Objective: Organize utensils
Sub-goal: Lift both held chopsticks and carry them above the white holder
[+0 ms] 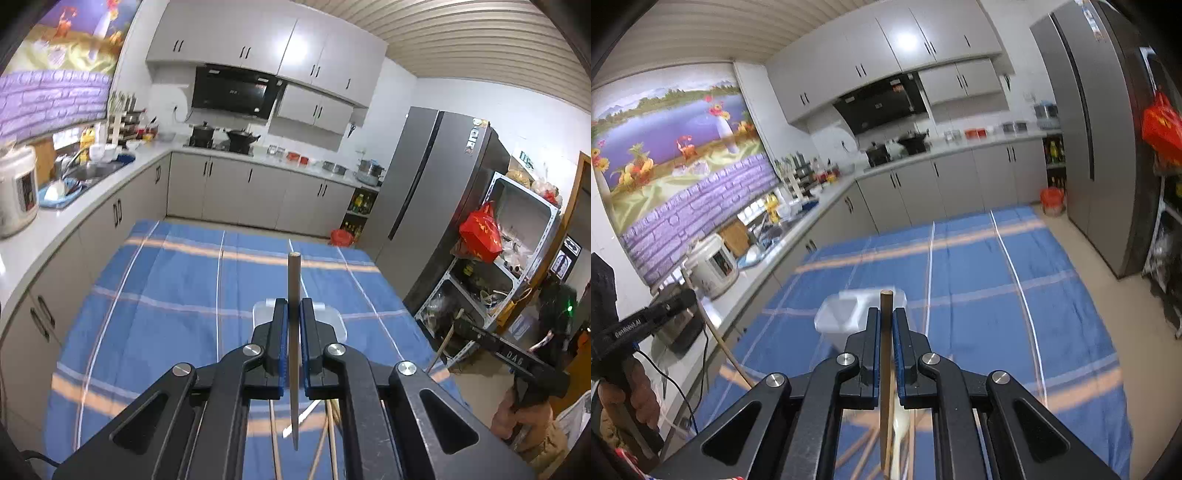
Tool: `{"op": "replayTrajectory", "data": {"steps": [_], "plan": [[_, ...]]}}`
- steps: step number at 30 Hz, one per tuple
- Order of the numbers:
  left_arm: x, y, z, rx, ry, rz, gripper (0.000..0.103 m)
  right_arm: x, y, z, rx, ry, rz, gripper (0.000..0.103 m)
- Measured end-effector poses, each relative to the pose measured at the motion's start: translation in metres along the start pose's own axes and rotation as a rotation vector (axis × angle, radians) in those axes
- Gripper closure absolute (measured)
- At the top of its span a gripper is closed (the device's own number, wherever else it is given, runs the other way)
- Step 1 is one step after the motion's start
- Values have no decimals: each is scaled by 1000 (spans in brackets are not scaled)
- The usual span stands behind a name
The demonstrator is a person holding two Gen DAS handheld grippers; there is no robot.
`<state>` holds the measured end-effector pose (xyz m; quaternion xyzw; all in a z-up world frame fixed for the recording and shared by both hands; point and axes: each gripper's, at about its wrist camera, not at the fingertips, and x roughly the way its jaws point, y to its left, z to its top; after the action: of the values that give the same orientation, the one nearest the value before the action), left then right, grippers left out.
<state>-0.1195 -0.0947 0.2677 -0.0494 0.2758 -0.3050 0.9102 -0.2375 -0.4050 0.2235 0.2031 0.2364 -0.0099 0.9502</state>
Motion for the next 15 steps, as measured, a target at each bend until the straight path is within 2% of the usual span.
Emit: {"op": "replayTrajectory", "data": {"steps": [9,12,15], "plan": [[51,-9,67,60,-55,-7,97,25,32,81,-56,-126,36,96],[81,-4,83,53,-53,-4,97,42,37,102,-67,-162,18,96],[119,2,90,48,-33,15,97,67,38,109,-70,-160,-15,96]]}}
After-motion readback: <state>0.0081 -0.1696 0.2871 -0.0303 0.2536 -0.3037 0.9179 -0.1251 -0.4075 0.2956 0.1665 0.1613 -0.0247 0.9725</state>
